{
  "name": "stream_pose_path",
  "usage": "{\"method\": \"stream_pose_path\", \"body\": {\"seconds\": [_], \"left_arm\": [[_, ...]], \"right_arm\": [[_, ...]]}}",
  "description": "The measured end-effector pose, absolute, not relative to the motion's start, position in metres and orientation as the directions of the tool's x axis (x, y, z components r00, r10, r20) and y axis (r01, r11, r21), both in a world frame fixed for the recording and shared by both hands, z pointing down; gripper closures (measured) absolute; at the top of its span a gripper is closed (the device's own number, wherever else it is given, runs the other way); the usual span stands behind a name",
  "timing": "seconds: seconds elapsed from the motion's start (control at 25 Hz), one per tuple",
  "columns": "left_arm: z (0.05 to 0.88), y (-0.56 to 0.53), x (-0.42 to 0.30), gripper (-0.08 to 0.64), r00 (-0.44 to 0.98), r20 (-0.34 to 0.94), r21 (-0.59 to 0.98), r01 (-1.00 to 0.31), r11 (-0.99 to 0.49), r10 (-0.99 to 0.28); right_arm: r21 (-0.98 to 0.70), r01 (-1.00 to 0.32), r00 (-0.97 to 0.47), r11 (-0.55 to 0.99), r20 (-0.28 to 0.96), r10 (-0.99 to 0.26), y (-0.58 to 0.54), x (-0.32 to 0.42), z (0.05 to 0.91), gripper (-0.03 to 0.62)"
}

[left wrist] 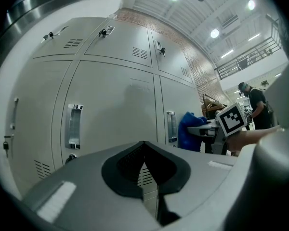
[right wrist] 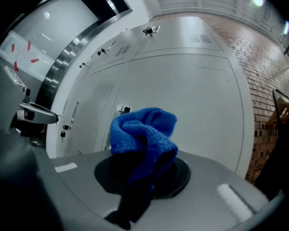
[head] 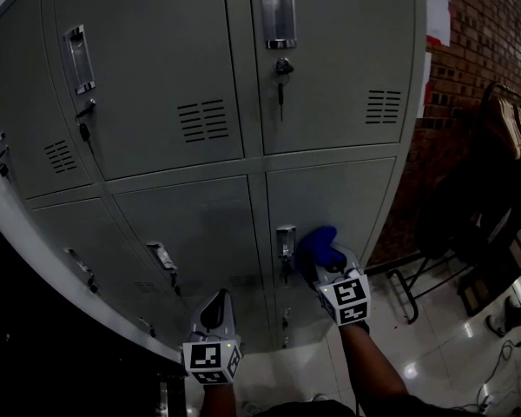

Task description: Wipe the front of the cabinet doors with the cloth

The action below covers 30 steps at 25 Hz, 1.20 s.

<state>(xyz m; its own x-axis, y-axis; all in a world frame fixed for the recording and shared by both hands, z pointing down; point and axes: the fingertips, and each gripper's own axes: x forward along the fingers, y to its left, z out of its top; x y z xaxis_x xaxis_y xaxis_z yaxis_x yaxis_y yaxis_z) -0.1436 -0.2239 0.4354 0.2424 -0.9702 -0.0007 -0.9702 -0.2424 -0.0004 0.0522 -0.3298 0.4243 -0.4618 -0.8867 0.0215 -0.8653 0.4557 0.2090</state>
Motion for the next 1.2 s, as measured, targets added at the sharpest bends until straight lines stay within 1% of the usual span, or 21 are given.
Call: {"method": "stream_pose_path", "body": {"seconds": [0.28, 0.56, 1.0, 1.2], "left_arm": [[0.437, -0.225, -0.136, 0.546, 0.253, -0.001, 0.002, -0.967, -0.253, -0.967], [0.437, -0.228, -0.127, 0.546, 0.269, -0.002, 0.002, -0.963, -0.269, -0.963], [0.435, -0.230, -0.119, 0.546, 0.277, -0.003, -0.002, -0.961, -0.277, -0.961], [0.435, -0.229, -0.118, 0.546, 0.279, -0.002, -0.004, -0.960, -0.279, -0.960]], "right_arm": [[0.201, -0.918, -0.341, 0.341, 0.036, -0.939, -0.339, 0.113, 0.432, 0.534], [0.196, -0.946, -0.252, 0.259, 0.058, -0.966, -0.345, 0.156, 0.438, 0.534], [0.184, -0.968, -0.152, 0.169, 0.105, -0.983, -0.350, 0.202, 0.451, 0.534], [0.192, -0.968, -0.143, 0.160, 0.101, -0.985, -0.346, 0.207, 0.455, 0.534]]}}
